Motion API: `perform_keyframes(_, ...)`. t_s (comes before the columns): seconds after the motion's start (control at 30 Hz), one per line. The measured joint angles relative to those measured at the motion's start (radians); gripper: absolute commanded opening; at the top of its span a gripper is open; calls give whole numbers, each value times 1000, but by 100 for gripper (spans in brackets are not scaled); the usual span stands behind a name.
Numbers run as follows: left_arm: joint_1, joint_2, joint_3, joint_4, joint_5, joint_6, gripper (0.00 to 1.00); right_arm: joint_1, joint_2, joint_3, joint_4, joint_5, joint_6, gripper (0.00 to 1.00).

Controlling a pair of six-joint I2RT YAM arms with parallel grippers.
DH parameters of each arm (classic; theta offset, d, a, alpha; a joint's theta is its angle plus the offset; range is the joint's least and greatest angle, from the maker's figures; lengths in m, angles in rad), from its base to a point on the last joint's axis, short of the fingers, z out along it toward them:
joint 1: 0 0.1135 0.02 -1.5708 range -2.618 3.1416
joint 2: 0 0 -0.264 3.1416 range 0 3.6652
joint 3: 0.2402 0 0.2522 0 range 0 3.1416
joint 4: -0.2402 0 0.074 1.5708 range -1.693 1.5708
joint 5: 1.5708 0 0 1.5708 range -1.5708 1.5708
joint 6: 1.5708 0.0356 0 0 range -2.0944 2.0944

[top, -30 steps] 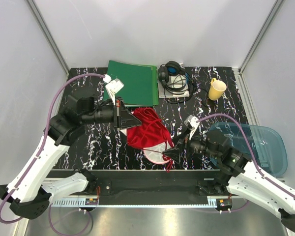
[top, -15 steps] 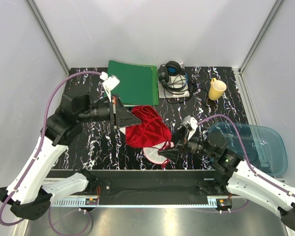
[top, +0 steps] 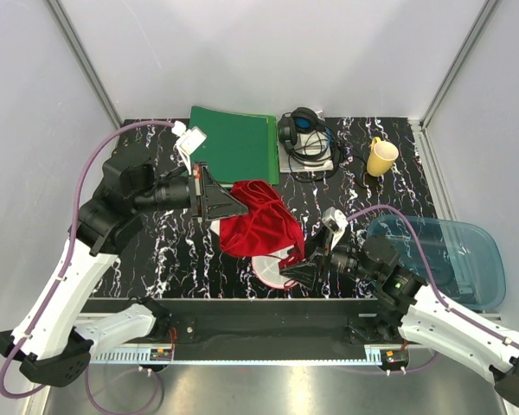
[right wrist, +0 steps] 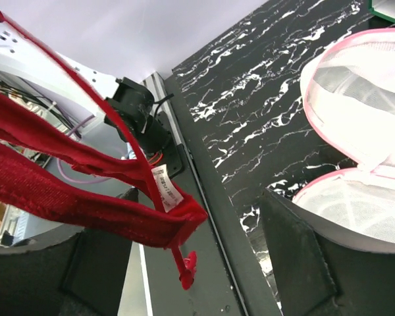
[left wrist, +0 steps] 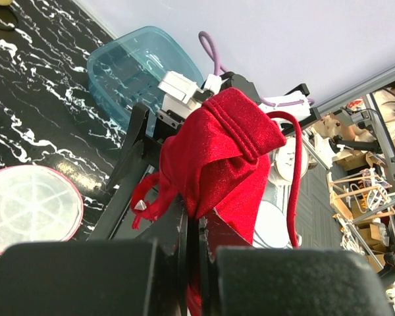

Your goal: Place the bra in the laundry bag and zip it closed

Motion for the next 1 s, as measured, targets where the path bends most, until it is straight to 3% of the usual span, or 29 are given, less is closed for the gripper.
perform_keyframes(0.17, 5, 0, 0, 12, 9, -7, 0, 0, 17, -2, 38, -2, 37, 38)
perform_keyframes(0.2, 6, 0, 0, 12, 9, -8, 0, 0, 18, -2, 38, -4, 43, 24)
perform_keyframes(0.23, 8, 0, 0, 13, 9, -7, 0, 0, 19, -2, 36, -5, 50, 17)
perform_keyframes(0.33, 18, -1, -6, 12, 2, 11, 0, 1, 10, 1, 6, -5, 79, 1)
perform_keyframes(0.63, 24, 14, -174, 5, -200, 130, 0, 1, -81, 160, -358, 26, 244, 0)
perform_keyframes(0.83, 25, 60, -389, 111, -269, 107, 0, 1, -60, 316, -521, 20, 316, 0)
perform_keyframes(1.0, 11, 73, -443, 200, -290, 64, 0, 1, 3, 372, -586, 18, 328, 0)
